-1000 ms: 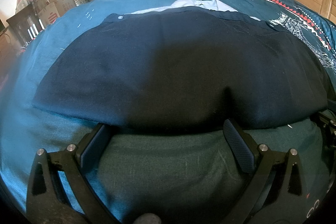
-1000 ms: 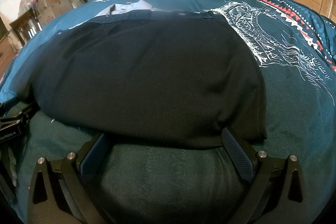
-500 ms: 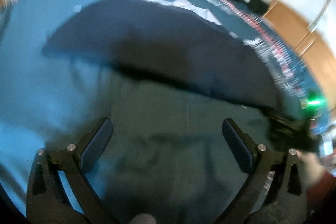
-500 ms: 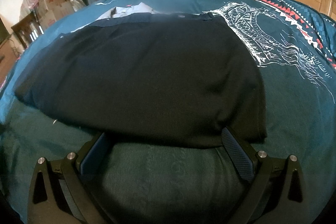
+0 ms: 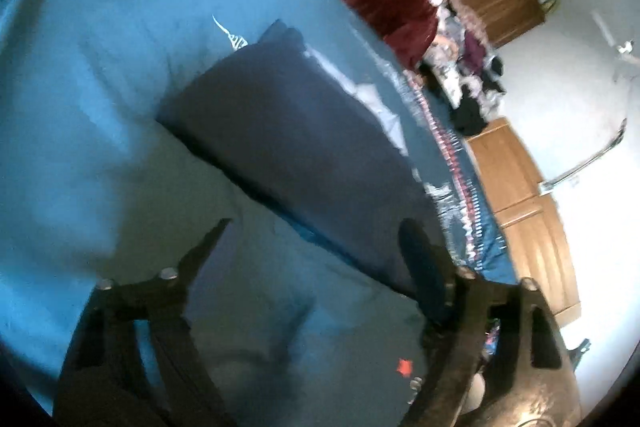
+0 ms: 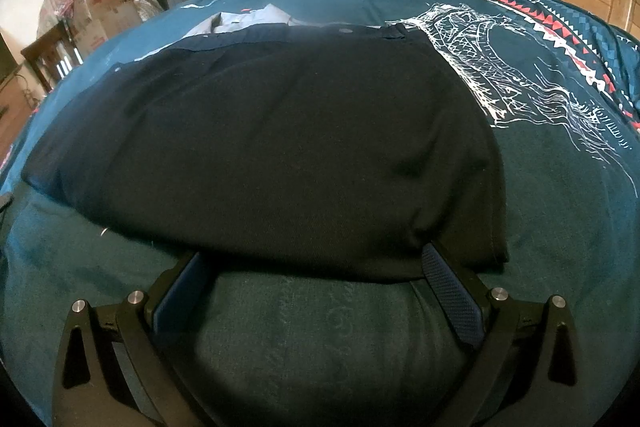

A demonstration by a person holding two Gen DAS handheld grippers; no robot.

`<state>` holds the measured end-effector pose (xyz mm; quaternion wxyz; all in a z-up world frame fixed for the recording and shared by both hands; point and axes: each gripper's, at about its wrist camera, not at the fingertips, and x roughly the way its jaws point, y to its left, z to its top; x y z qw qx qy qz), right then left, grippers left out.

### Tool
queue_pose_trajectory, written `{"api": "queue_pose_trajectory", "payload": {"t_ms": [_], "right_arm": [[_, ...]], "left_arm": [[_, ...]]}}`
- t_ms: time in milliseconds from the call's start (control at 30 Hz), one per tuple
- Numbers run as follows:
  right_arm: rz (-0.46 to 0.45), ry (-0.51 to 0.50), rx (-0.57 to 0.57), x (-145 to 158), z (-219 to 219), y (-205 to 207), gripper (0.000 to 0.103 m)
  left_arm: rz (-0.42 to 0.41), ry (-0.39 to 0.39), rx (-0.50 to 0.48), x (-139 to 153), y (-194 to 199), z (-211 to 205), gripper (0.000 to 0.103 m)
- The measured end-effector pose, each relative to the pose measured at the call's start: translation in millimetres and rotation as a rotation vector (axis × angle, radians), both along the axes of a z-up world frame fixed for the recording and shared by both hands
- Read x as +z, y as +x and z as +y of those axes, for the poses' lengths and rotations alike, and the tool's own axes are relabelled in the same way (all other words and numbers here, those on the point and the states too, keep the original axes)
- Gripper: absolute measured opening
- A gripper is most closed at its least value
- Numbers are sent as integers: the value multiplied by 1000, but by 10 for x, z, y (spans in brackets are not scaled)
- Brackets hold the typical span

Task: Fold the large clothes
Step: 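Roll the left tool and slide its fingers under the folded navy shirt, then grasp the folded shirt edge with the left tool while the right tool grasps it too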

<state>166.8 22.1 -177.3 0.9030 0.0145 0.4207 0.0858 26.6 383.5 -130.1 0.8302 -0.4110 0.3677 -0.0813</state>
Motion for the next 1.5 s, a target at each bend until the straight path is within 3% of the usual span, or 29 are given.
{"api": "queue_pose_trajectory", "payload": {"t_ms": [300, 567, 667, 700, 733, 933, 967, 1000, 1033, 1167, 1300, 1400, 1500], "right_arm": [[1, 1, 0, 2, -1, 4, 103], [7, -14, -2, 19, 16, -1, 103], [16, -21, 5, 112, 16, -52, 103], [27, -11, 14, 169, 7, -74, 103], [37, 2, 22, 227, -2, -90, 103], [36, 78, 88, 800, 153, -80, 103], [39, 107, 96, 900, 207, -13, 103], [39, 138, 109, 1012, 283, 83, 103], [38, 157, 125, 1108, 367, 181, 103], [6, 204, 260, 1608, 1029, 812, 103], [88, 263, 453, 1944, 1856, 1446, 103], [197, 235, 565, 2004, 2525, 1753, 103], [262, 91, 646, 1862, 2991, 1890, 103]], "left_arm": [[18, 9, 61, -92, 280, 50, 71], [-30, 54, 100, -118, 428, 97, 70], [-67, 71, 117, -93, 431, 133, 49], [-74, 74, 125, -85, 434, 147, 37], [-80, 72, 129, -88, 433, 162, 32], [-81, 78, 119, -134, 487, 185, 31], [-87, 106, 120, -94, 472, 165, 27], [-87, 150, 120, -36, 472, 123, 7], [-98, 212, 109, 57, 473, 52, 3], [-185, 521, 34, 486, 451, -392, 3], [-291, 730, -72, 746, 441, -836, 3], [-336, 820, -128, 799, 436, -1040, 3], [-365, 870, -168, 791, 442, -1170, 3]]}}
